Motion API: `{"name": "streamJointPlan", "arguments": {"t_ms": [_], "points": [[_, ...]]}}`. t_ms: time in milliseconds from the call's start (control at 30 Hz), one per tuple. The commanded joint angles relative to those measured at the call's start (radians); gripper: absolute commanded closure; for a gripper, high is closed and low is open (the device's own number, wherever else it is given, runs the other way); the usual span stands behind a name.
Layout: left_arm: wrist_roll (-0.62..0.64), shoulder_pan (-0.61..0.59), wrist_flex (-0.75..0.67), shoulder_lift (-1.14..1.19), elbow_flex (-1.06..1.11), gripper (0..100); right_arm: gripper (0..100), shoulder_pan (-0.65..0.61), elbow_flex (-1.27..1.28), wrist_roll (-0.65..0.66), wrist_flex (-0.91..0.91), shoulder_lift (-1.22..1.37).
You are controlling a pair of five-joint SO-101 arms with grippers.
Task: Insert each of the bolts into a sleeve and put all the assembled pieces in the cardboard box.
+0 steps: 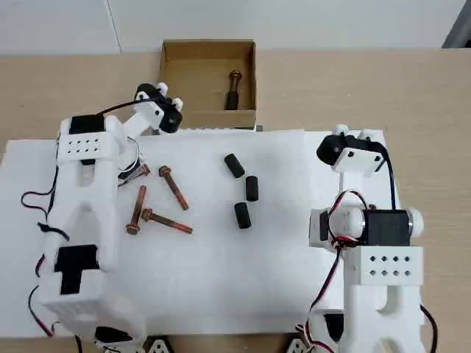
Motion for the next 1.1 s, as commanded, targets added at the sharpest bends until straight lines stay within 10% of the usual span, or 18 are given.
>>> {"name": "streamJointPlan", "arguments": {"t_ms": [0, 767, 1067], "points": [[-0.015, -0.005, -0.003, 0.025, -0.068, 89, 99.5, 0.004, -0.003, 0.006, -0.012, -0.022], [-0.048, -0.046, 0.014, 0.324, -0.343, 89, 99.5, 0.002, -0.003, 0.003, -0.012, -0.022], [-0.048, -0.025, 0.278, 0.327, -0.585, 89, 99.5, 0.002, -0.003, 0.003, -0.012, -0.022]]}}
